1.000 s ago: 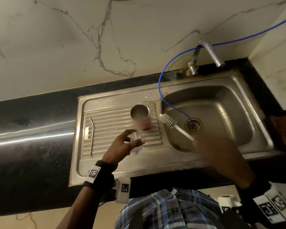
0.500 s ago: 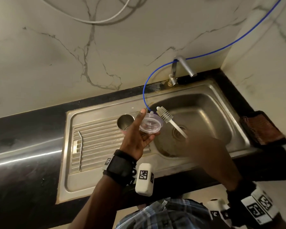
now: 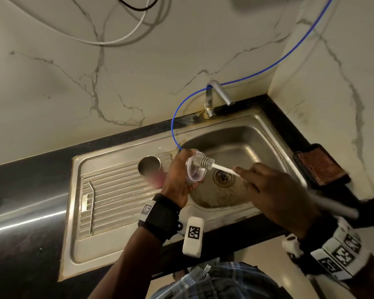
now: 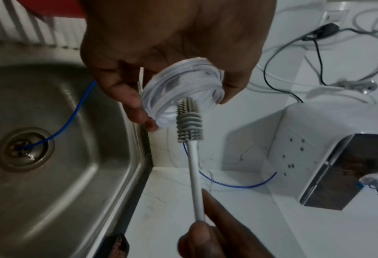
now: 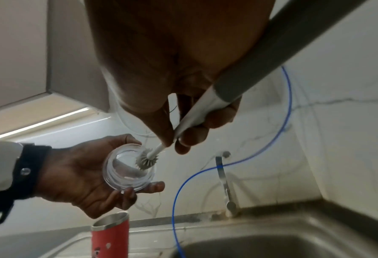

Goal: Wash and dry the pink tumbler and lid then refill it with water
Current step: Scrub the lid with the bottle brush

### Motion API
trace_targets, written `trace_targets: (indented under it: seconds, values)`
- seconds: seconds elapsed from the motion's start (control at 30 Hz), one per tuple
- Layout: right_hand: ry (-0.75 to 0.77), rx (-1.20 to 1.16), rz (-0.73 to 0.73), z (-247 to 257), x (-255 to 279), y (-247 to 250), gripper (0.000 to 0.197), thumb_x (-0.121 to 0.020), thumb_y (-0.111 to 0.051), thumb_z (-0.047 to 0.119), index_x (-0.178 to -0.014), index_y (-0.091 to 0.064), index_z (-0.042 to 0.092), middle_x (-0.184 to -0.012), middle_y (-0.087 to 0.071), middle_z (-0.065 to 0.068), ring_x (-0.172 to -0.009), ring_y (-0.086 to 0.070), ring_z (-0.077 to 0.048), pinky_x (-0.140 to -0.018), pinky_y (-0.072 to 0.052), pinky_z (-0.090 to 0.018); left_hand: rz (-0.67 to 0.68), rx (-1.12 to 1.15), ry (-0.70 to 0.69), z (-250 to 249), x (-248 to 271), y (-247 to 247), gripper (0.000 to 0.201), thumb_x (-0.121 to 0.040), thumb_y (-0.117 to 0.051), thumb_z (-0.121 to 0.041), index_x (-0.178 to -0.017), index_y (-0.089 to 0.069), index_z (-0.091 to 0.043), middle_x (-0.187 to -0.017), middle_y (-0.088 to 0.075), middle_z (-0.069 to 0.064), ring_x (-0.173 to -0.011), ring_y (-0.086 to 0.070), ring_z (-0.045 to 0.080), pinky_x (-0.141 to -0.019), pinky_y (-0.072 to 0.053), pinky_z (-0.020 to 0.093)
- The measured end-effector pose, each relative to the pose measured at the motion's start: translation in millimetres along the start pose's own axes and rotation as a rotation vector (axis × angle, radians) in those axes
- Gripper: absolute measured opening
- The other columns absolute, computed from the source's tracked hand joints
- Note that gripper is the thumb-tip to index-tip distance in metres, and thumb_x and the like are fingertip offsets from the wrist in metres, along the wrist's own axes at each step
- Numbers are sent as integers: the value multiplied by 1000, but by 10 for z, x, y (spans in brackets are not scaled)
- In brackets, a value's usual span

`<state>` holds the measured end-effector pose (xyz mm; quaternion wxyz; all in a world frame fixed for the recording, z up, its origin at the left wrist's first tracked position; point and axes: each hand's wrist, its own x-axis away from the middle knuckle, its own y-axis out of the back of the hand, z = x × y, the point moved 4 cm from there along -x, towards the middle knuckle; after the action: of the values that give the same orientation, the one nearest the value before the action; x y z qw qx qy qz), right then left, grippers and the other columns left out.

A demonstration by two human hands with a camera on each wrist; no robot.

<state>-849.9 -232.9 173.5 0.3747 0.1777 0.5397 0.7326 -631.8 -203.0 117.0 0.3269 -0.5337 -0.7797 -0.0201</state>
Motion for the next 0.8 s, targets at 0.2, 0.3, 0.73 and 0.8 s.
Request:
trace_targets:
  seconds: [0.2, 0.3, 0.73, 0.8]
  values:
    - [76, 18, 176, 21, -9, 101, 40, -101, -49, 29, -139, -61, 25, -95, -58, 5, -67, -61, -14, -61, -53, -33, -47, -47, -152, -92, -63, -67, 34, -83, -62, -54, -88, -76, -24, -87, -64, 10, -69, -58, 16, -58, -39, 27]
    - [130, -136, 155, 106, -9, 177, 35, -99, -58, 25, -132, -68, 21, -85, -49, 21, -61, -50, 5, -56, -35, -6, -57, -26, -182, -75, -88, -94, 44, -85, -60, -52, -102, -73, -13, -88, -68, 12, -70, -65, 17, -56, -47, 26]
    - [83, 106, 129, -96, -138, 439, 34, -99, -51, 36, -129, -67, 33, -90, -61, 6, -73, -62, -15, -62, -52, -34, -44, -74, -141, 120, 49, -175, 45, -82, -57, -59, -95, -69, -17, -84, -67, 13, -64, -56, 18, -54, -36, 28]
    - [104, 158, 129, -23, -108, 415, 35, -99, -55, 32, -132, -65, 29, -91, -61, 5, -67, -62, -16, -58, -56, -37, -43, -59, -140, 76, 40, -171, 41, -87, -55, -56, -95, -69, -18, -87, -68, 16, -66, -56, 20, -56, -33, 30]
